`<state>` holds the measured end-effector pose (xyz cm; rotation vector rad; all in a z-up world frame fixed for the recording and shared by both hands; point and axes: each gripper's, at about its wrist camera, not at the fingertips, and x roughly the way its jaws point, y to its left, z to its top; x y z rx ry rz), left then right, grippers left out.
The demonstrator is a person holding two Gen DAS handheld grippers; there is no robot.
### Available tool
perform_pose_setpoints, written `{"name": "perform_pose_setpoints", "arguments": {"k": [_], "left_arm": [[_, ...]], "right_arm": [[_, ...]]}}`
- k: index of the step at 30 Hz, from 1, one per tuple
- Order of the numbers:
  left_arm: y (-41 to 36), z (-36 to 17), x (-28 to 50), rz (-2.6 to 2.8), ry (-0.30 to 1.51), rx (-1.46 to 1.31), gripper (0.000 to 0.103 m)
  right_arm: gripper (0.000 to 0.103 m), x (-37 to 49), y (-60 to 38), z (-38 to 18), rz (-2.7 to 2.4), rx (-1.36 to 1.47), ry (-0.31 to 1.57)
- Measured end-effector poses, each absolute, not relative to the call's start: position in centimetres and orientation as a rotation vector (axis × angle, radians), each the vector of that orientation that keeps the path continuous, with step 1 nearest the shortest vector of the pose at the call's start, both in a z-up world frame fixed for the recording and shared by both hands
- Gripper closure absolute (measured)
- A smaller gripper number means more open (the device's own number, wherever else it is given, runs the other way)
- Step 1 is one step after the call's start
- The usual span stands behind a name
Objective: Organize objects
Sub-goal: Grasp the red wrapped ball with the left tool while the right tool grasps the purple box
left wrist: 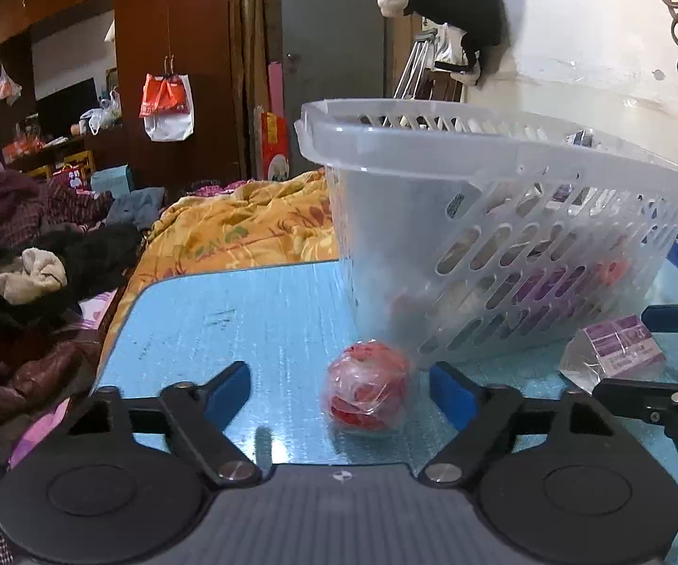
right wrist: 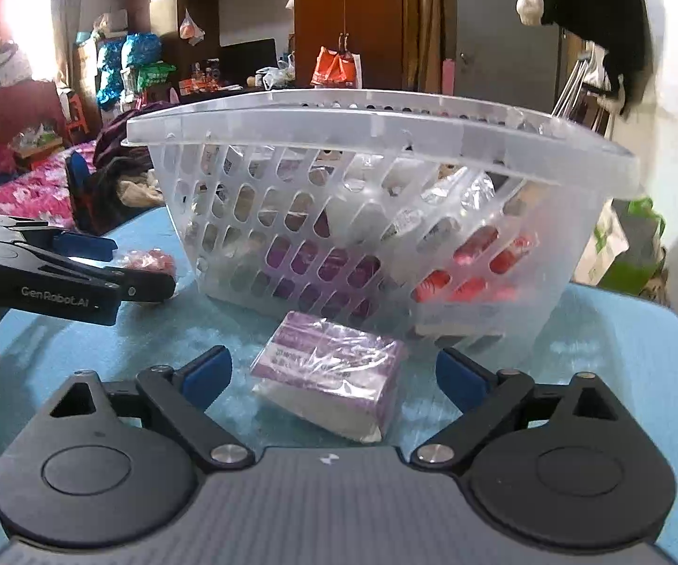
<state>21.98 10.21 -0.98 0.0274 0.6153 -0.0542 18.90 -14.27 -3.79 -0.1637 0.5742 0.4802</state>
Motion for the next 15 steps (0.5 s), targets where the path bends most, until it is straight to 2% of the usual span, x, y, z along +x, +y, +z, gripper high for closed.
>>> {"name": "perform_pose_setpoints", "arguments": {"k": [2,3,4,5,15], "left_arm": [[9.9,-1.2,21.9,-0.058,0.621,0.038,0.04],[9.7,-1.3,21.8,-0.06,0.622,0.043,0.043],[9.5,-1.4,21.8,-0.056,0.624,0.05,0.051],[9.4,-1.4,21.5,-0.046,0.619,0.051,0.054],[7.9,-0.1,17.5,-0.118,0.47,-0.001,0.053]], "right_arm": [[0.015,18.9,-13.8,-3.8,0.481,-0.175,0.578],[0.022,19.0,-13.7,-3.8,0.482,-0.181,0.582],[0.027,19.0,-13.6,-3.8,0.479,-0.188,0.586],[0.029,19.0,-13.5,-3.9,0.476,-0.192,0.589],[0.032,16.3,-15.2,-3.2,0.436,-0.202,0.473]]}}
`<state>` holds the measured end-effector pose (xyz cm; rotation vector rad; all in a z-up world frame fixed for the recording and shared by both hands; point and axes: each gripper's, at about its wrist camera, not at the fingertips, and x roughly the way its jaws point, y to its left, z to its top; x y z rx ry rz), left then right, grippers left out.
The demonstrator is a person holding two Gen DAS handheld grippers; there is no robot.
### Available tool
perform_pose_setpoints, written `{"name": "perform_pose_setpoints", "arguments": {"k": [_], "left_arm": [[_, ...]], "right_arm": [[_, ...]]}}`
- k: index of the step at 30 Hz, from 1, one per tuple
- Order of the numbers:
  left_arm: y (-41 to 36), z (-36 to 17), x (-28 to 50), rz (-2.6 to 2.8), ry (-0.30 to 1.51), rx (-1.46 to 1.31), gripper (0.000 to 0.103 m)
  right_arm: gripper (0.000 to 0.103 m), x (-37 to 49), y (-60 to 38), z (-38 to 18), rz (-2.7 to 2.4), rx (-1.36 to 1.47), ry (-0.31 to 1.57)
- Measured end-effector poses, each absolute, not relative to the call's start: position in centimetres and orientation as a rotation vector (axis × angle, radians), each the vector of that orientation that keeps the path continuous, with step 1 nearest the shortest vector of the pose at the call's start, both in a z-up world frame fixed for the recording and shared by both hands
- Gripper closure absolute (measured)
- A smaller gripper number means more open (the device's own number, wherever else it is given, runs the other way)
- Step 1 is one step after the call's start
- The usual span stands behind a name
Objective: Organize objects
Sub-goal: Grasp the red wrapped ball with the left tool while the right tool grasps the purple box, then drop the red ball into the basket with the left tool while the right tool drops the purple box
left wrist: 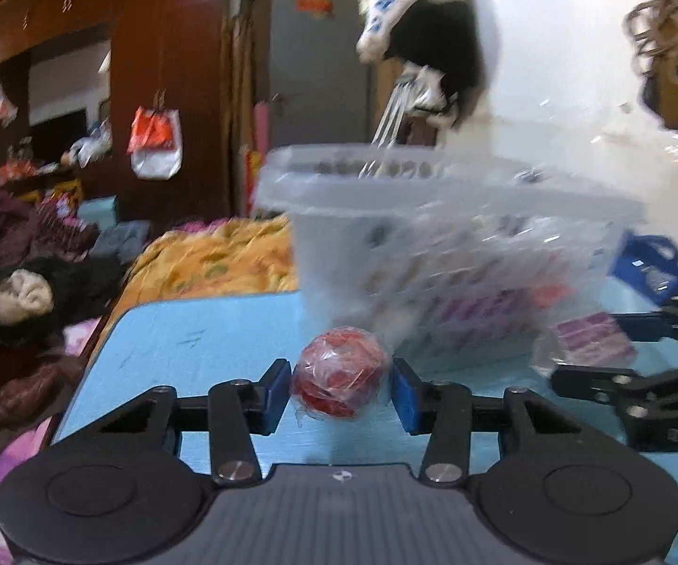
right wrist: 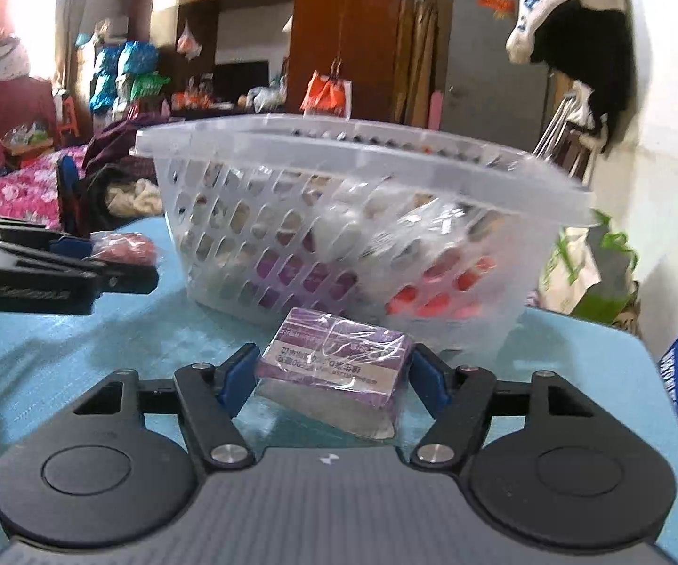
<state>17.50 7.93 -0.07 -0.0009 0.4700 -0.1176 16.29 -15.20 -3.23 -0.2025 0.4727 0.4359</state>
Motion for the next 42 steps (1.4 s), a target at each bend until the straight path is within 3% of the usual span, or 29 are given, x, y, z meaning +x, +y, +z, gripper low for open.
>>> {"name": "perform_pose_setpoints", "arguments": {"k": [8,21,29,34,38,39,40,41,42], "left_arm": [[4.4,-0.4,15.8,-0.158,0.377,0.065,0.053],[6.1,0.2,14.4,-0.126,0.271,0.007,0.053],[6.6,5.5,14.3,-0.207,0.16,-0.065,0.053],[6.0,10.3,20.4,-0.209,0.233,-0.078,0.053],[6.0,10.1,25.1,-0.171,0.35,-0.108,0.052],[6.1,9.8,26.1,-0.174,0.377,-0.124,0.051],[6.3,9.5,26.8,-0.173,0.395,-0.136,0.04],[6.3,9.1,27.4,-0.169,0.412,-0.141,0.02],[6.4,8.7,27.8,-0.164,0.426,-0.141,0.014]], "right_arm": [[0.032,15.6,-17.2,-2.7,0.467,-0.102,0.411],[0.032,13.8,-18.3,-2.1,0.458,-0.044,0.254],[0.032,12.0,-18.7,2.6,0.457,-0.042,0.115],[0.031,18.0,-16.8,7.7,0.43,-0.108,0.144],[0.031,23.9,-15.8,8.0,0.435,-0.121,0.265],[0.029,24.6,-15.8,7.7,0.418,-0.133,0.278],[0.022,25.3,-15.7,7.4,0.409,-0.15,0.288],[0.016,25.7,-15.8,7.1,0.409,-0.164,0.295],[0.002,25.8,-15.9,6.8,0.401,-0.17,0.296]]}}
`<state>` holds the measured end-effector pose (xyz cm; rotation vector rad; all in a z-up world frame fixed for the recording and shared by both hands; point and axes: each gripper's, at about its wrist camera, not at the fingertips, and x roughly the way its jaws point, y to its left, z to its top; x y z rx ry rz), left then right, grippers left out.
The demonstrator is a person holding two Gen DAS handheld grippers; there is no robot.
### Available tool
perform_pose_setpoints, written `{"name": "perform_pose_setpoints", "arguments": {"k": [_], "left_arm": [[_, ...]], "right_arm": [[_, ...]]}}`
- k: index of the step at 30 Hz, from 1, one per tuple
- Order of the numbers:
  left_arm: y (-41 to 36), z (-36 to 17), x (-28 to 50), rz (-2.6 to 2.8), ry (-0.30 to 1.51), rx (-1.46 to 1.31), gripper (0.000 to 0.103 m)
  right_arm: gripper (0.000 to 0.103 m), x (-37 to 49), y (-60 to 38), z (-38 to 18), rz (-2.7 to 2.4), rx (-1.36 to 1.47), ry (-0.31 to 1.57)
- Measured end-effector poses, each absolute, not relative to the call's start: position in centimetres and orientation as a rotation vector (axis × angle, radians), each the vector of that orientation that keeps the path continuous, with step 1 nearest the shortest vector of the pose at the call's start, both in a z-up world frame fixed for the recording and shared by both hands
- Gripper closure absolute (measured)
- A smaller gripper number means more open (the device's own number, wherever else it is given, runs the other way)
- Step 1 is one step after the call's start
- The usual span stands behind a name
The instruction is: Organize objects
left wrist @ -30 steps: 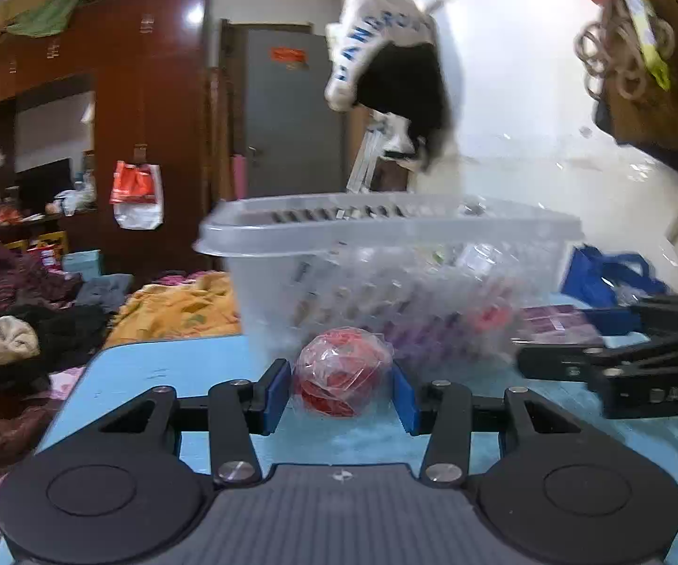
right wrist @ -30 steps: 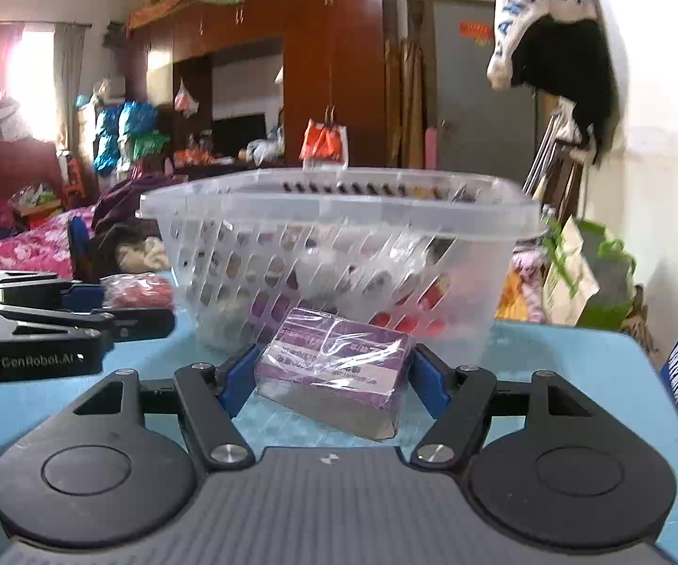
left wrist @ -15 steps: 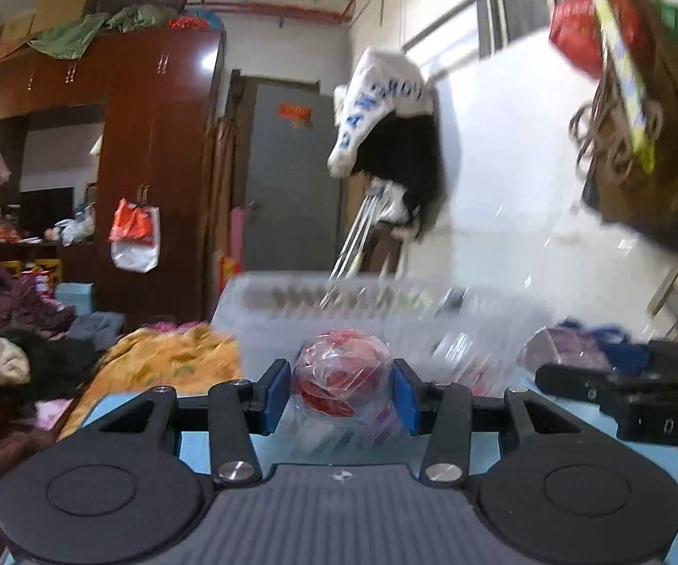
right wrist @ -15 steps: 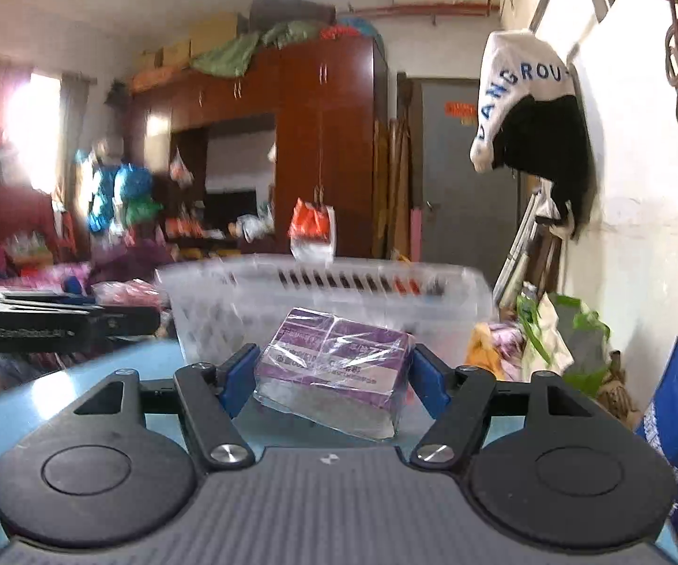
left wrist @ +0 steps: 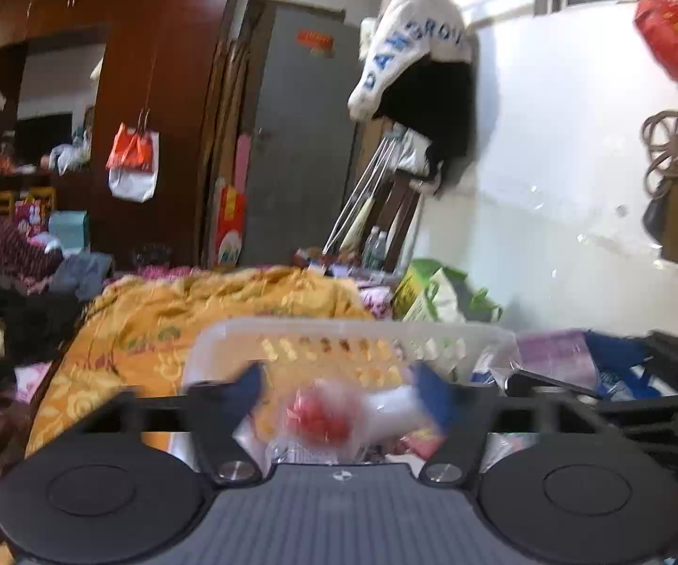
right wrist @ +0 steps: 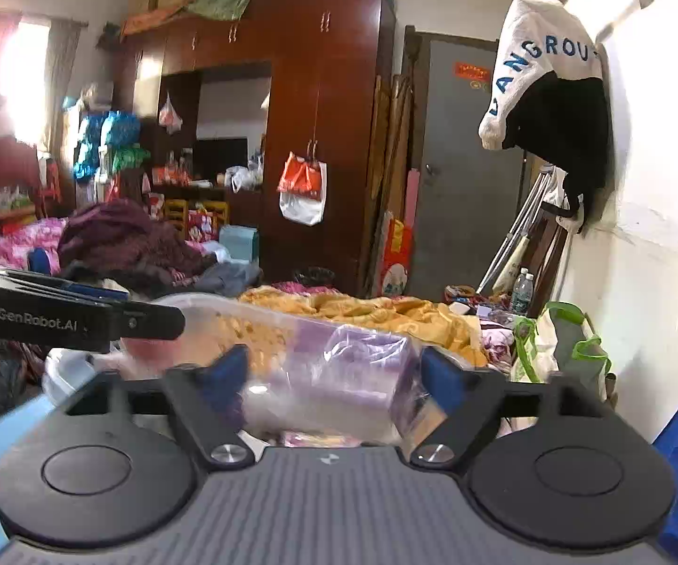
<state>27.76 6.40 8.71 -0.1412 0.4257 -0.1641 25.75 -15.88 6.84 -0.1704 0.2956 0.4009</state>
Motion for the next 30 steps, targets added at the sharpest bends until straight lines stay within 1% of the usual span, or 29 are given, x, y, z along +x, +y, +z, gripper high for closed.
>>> {"name": "perform_pose_setpoints", "arguments": {"k": [1,3,9,11,17,23,30], "left_arm": [[6.5,8.3,27.9,-0.16,0.435,-0.14,0.011],[6.7,7.8,27.6,-0.153,0.441,-0.132,0.011],[7.2,8.4,24.4,-0.131,0.367,-0.125,0.01],[7.1,8.6,23.5,-0.176,0.367,-0.128,0.0],[5.1,8.7,20.0,-0.103,0.321,-0.052,0.0],[3.6,9.1,18.9,-0.078,0.324,-0.027,0.0],[3.8,8.6,19.1,-0.087,0.361,-0.033,0.0]], "right_arm": [[0.0,25.6,-16.1,6.6,0.384,-0.168,0.287],[0.0,24.9,-16.8,6.4,0.389,-0.148,0.257],[0.0,23.0,-19.2,6.5,0.421,-0.085,0.245],[0.0,22.5,-19.7,6.6,0.427,-0.076,0.251],[0.0,20.7,-19.7,5.9,0.379,-0.123,0.221],[0.0,20.2,-20.3,5.1,0.343,-0.068,0.276],[0.0,20.6,-21.6,4.4,0.338,-0.026,0.319]]}}
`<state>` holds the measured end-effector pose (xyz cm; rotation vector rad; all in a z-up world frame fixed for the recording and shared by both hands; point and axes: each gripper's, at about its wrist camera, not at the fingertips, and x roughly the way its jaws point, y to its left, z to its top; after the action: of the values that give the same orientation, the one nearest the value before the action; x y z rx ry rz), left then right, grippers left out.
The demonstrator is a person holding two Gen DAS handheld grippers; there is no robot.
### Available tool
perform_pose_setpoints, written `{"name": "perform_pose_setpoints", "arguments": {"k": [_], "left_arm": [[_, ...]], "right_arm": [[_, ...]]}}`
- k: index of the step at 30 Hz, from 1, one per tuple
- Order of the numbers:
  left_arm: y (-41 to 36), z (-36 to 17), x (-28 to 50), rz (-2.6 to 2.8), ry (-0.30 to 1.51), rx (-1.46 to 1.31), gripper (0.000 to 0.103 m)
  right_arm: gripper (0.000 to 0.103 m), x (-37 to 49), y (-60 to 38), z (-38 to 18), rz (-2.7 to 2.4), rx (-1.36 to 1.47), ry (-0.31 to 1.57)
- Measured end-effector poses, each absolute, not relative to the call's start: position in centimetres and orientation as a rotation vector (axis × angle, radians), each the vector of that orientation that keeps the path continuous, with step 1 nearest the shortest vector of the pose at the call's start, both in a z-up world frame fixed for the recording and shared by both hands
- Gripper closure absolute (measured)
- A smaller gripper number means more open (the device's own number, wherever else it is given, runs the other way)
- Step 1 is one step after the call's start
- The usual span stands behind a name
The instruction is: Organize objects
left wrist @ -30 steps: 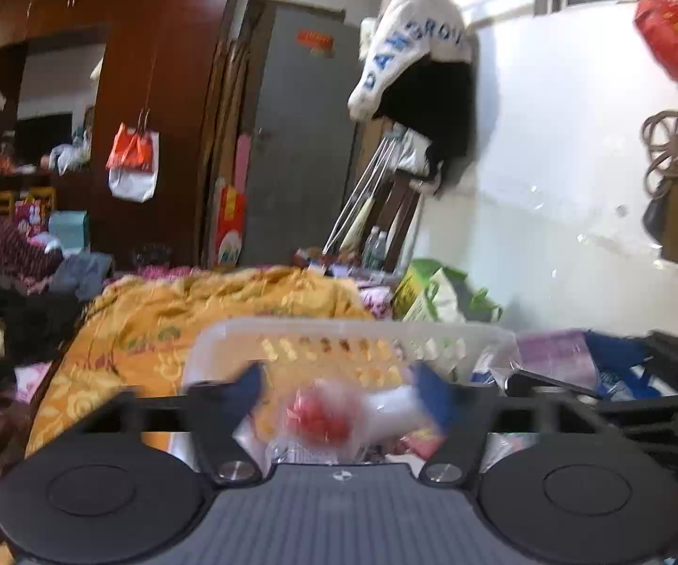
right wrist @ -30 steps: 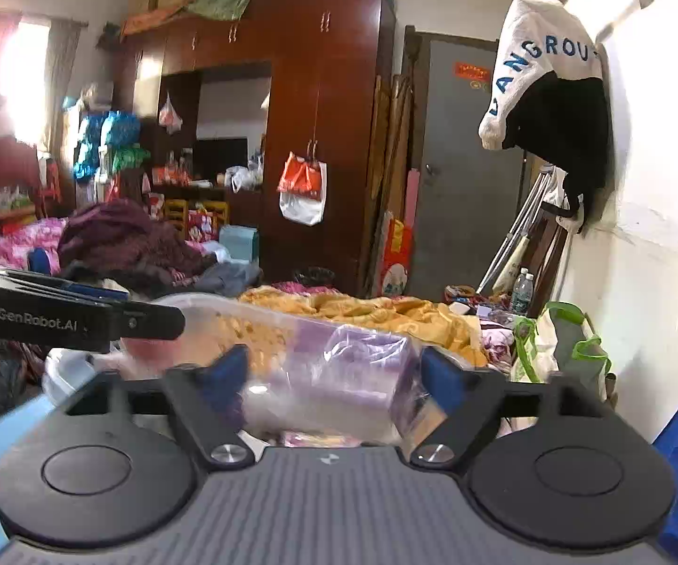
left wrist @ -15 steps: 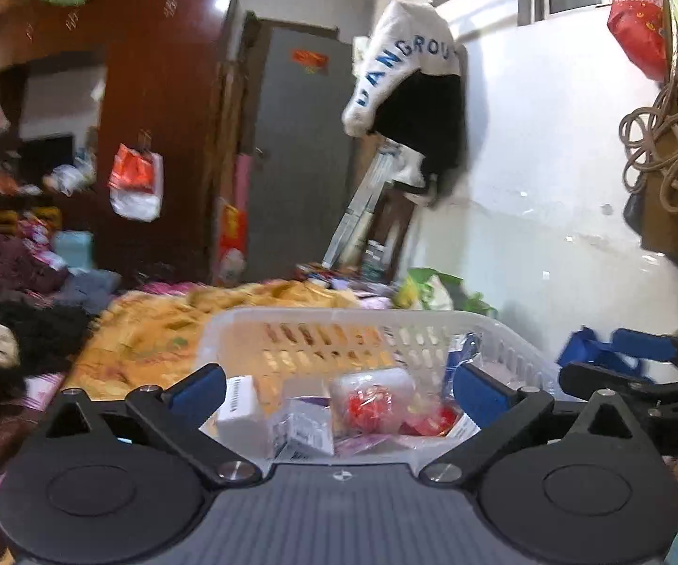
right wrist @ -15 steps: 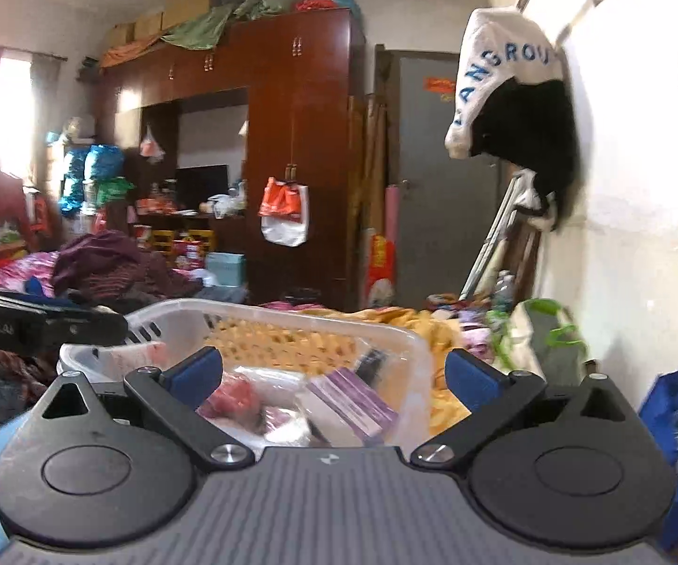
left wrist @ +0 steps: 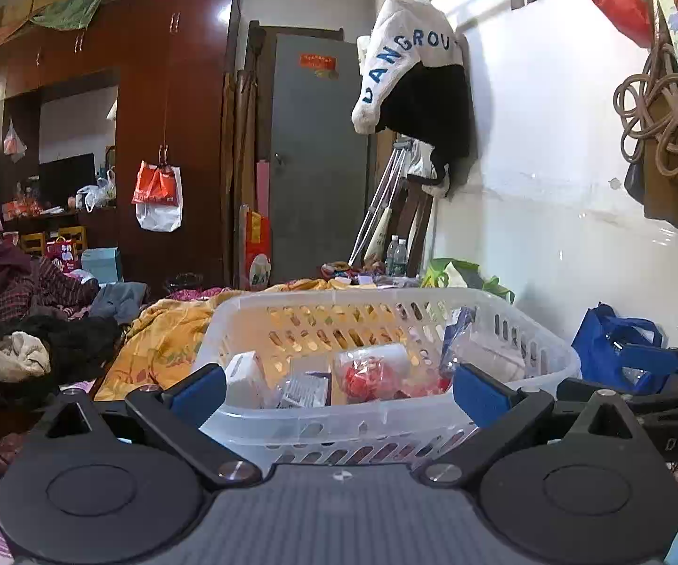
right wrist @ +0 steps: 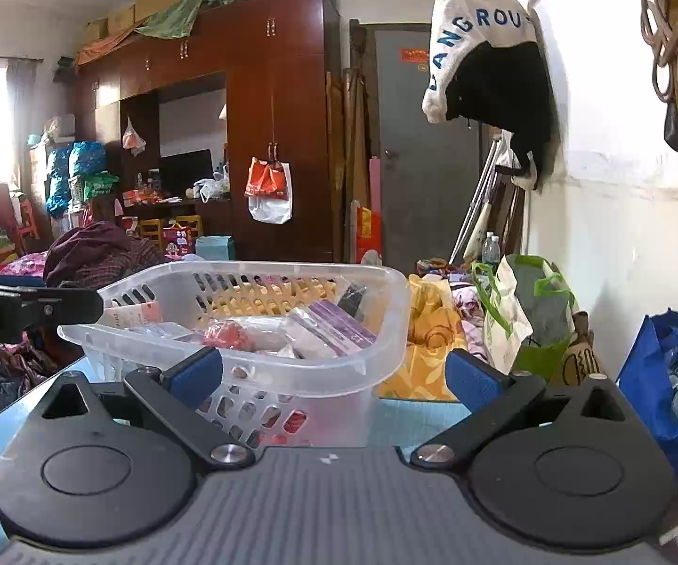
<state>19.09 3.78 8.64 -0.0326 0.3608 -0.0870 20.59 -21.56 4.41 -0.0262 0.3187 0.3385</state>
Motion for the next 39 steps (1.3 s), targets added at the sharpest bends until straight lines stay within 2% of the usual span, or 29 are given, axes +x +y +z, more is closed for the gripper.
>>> {"name": "perform_pose_setpoints", "arguments": {"k": [16,39], "left_arm": [[2.7,8.3,18.8,-0.053,0.368,0.062,0.0],[3.2,8.4,19.1,-0.031,0.4,0.024,0.0]], "right_arm": [[0.0,19.1,-21.5,4.5,0.322,-0.034,0.3],[0.0,19.9,-21.6,4.9,0.306,-0.038,0.331]]}}
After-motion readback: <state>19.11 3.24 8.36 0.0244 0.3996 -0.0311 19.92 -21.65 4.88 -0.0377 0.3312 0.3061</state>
